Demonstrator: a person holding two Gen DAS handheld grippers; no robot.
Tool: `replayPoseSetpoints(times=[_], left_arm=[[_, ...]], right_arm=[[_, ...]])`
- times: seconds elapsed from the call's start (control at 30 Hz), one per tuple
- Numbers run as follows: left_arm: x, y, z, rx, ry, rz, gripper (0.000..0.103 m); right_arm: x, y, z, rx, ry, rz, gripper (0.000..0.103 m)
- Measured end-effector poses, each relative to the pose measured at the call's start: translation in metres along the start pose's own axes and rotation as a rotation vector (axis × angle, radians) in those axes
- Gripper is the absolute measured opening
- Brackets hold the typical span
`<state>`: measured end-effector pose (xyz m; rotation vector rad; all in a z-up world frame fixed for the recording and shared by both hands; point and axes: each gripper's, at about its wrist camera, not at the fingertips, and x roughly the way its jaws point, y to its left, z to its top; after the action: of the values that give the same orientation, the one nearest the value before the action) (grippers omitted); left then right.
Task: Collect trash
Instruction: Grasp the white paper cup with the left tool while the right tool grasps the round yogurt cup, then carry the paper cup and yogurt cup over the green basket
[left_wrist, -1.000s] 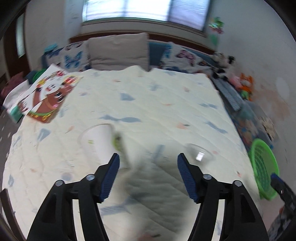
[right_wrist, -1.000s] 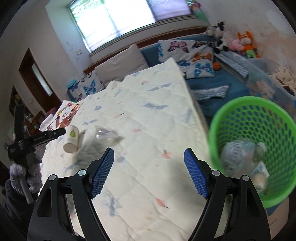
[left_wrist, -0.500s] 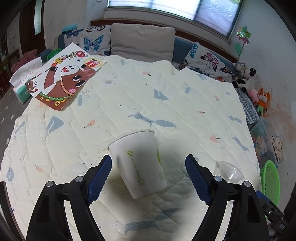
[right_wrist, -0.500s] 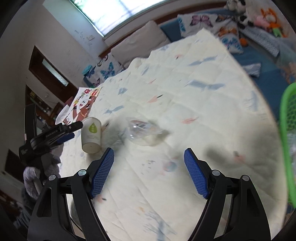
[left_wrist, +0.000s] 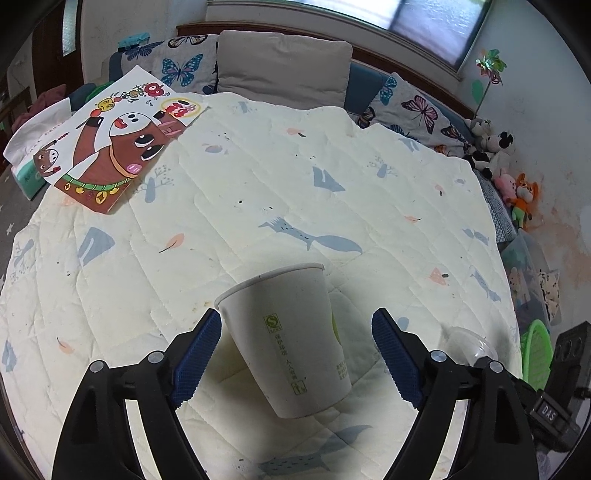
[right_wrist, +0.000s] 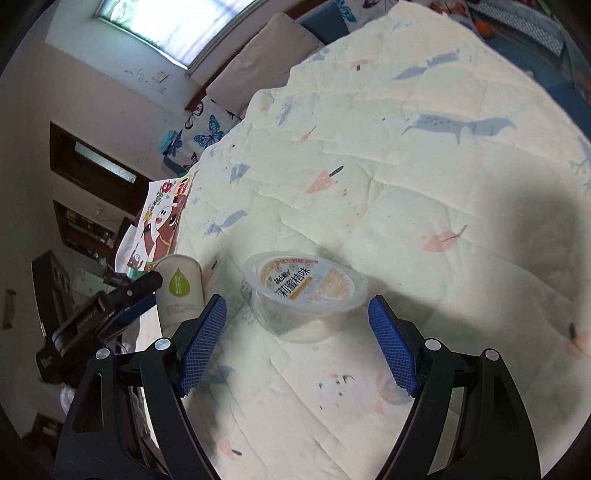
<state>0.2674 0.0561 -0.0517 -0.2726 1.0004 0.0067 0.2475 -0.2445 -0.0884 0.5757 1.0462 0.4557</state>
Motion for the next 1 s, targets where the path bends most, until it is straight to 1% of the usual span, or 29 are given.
replayPoseSetpoints(times=[0.23,0.3,0.37,0.4,0.47,0.63,0.73,0.83,1.0], left_arm=[[0.010,0.004,0.004,-0.011,0.018,-0.006,0.081],[0.013,0.004,0.005,-0.013,0.023,-0.006,0.081],[0.017,0.005,0.006,-0.017,0.026,0.000,0.081],[0.019,0.006,0.006,-0.021,0.028,0.003,0.081],[0.023,0.008,0.006,-0.029,0.036,0.006,0.081],[0.032,0.011,0.005,-0.036,0.049,0.021,0.080],[0.035,0.013,0.004,-0.040,0.053,0.024,0.074],[0.038,0.013,0.004,-0.047,0.060,0.014,0.072],[0.034,0.007,0.002,-0.022,0.040,0.027,0.068]], right_arm=[[0.010,0.000,0.005,0.023,-0.008,0.000,0.078],[0.010,-0.002,0.006,0.029,-0.010,-0.004,0.073],[0.010,-0.003,0.007,0.029,-0.009,-0.008,0.063],[0.010,-0.003,0.007,0.030,-0.007,-0.006,0.061],[0.008,-0.003,0.006,0.027,-0.018,-0.012,0.061],[-0.002,0.006,0.001,-0.040,-0.040,-0.037,0.061],[-0.014,0.011,-0.003,-0.089,-0.063,-0.053,0.061],[-0.027,0.016,-0.008,-0.133,-0.085,-0.076,0.061],[-0.047,0.019,-0.019,-0.189,-0.122,-0.117,0.061]])
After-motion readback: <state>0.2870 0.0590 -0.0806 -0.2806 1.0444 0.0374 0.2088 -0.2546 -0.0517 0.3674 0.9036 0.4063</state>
